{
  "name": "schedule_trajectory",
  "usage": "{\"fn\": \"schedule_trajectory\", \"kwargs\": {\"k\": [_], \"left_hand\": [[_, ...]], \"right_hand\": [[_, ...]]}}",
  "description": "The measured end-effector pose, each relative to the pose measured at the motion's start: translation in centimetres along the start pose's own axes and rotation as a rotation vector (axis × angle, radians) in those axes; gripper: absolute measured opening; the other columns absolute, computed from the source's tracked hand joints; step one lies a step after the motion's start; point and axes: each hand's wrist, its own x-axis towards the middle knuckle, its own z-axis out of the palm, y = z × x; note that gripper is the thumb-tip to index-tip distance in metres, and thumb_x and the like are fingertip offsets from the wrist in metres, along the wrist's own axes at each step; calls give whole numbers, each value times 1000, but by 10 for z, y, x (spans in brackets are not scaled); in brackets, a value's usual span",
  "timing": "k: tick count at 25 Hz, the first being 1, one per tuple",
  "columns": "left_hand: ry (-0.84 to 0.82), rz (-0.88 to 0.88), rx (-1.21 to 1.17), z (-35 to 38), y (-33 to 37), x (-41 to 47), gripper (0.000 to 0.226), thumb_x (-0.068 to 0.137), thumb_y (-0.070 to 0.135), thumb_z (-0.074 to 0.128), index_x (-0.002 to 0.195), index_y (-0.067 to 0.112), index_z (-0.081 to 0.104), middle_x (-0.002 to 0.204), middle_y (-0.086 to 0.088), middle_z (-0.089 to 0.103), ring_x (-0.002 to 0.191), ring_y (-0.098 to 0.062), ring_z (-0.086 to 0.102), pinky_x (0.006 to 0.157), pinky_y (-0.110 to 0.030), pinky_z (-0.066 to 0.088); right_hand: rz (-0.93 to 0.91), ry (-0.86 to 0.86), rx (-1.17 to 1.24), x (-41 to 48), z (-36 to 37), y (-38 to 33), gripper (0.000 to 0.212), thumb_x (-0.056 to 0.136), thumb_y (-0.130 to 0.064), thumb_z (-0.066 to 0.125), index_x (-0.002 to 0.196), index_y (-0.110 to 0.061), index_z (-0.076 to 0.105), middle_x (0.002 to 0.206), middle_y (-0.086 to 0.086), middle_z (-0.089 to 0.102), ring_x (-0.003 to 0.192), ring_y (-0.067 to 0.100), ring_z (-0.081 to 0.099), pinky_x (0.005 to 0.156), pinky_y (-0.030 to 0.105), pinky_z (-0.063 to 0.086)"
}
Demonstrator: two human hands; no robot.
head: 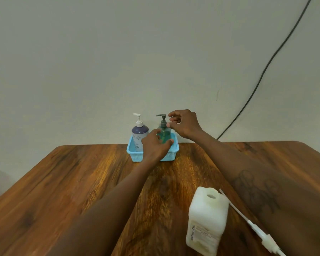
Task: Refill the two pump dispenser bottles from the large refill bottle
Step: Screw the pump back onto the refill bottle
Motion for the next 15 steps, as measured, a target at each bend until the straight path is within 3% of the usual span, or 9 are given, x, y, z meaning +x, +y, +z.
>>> {"fn": "schedule_trajectory", "kwargs": {"k": [3,8,11,13,15], "left_hand": [[-105,-35,-65,-18,15,-37,70,79,56,80,137,22,59,133,-1,67,113,-17,67,94,-37,59],[-405,-22,-298,-61,36,-120,67,70,78,71,123,37,67,129,7,69,111,-14,70,96,-35,58],[-655,21,-356,-77,44,-161,72,71,67,77,134,38,60,132,13,66,116,-8,66,100,-35,56],[-815,64,-277,-84,53,-180,74,74,50,85,140,38,53,130,22,64,114,2,64,94,-22,55],[-881,130,-161,-84,56,-194,81,73,40,90,143,40,49,128,20,66,116,1,64,93,-23,55]], "right_hand": [[-11,14,-27,-32,-17,-14,36,83,-15,84,117,-12,74,105,2,76,79,0,65,64,-4,42],[-18,-13,-74,-99,-51,-35,35,86,-13,80,120,-15,74,114,1,75,92,7,67,80,10,52],[-16,1,-83,-136,-77,-46,34,86,-4,77,119,-13,74,111,1,75,95,10,68,91,22,56],[-15,11,-81,-156,-91,-52,34,87,1,73,118,-13,75,110,0,75,96,10,69,91,22,55],[8,4,-99,-179,-105,-56,32,87,5,71,113,-14,76,105,-4,73,94,9,68,86,17,53]]}}
